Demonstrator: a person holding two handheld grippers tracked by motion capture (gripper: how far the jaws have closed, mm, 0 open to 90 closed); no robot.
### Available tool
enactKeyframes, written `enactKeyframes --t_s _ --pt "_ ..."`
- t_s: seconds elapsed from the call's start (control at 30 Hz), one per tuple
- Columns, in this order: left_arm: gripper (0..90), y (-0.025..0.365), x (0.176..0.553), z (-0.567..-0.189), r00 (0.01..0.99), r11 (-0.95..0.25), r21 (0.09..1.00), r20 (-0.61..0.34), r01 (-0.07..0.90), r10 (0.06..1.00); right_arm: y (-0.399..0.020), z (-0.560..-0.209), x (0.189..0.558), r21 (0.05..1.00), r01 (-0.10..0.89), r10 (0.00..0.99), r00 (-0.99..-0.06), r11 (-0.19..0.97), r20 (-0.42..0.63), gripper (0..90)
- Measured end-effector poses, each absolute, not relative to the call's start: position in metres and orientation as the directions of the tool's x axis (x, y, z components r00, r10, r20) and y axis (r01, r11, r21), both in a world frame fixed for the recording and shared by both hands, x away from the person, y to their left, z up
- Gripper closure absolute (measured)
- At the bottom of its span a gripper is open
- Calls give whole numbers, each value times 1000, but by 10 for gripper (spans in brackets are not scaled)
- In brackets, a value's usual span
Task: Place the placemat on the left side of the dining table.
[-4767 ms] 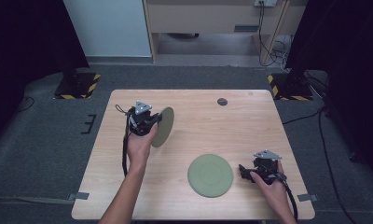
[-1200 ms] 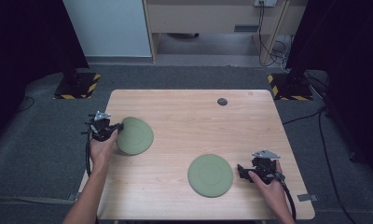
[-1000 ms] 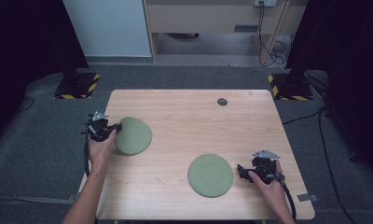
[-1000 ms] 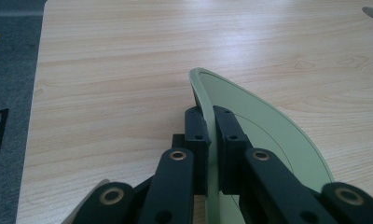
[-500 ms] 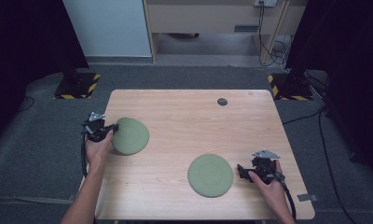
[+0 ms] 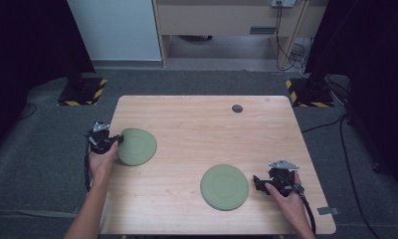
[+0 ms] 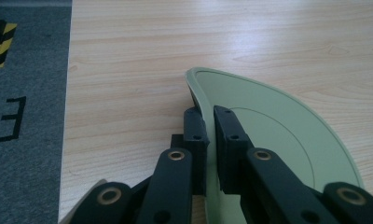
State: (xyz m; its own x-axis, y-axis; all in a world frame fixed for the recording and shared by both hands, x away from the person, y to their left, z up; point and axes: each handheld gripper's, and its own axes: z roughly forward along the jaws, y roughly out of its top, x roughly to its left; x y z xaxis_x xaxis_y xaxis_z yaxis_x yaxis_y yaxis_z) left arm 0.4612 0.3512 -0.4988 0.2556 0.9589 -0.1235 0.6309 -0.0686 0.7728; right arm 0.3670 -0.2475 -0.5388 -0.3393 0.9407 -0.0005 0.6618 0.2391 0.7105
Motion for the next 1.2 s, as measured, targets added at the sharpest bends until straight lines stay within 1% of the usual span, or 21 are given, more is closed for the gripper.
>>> enactKeyframes --t_s 0.2,0.33,0.57,0.93,1.2 --pt "814 350 462 -501 261 -112 763 -77 636 962 -248 -539 367 711 662 941 -339 239 -1 22" --pt "785 352 463 -504 251 -112 756 -72 645 965 -247 -539 367 711 662 941 -339 239 0 22" --pt "772 353 465 -507 245 -110 746 -73 656 967 -247 -539 367 711 662 941 -339 239 0 23" --pt "723 357 469 -509 235 -104 731 -79 674 969 -247 -539 367 711 661 941 -340 239 -1 22" --pt "680 355 470 -509 234 -138 718 -35 683 972 -248 -539 367 710 662 940 -342 241 -1 22"
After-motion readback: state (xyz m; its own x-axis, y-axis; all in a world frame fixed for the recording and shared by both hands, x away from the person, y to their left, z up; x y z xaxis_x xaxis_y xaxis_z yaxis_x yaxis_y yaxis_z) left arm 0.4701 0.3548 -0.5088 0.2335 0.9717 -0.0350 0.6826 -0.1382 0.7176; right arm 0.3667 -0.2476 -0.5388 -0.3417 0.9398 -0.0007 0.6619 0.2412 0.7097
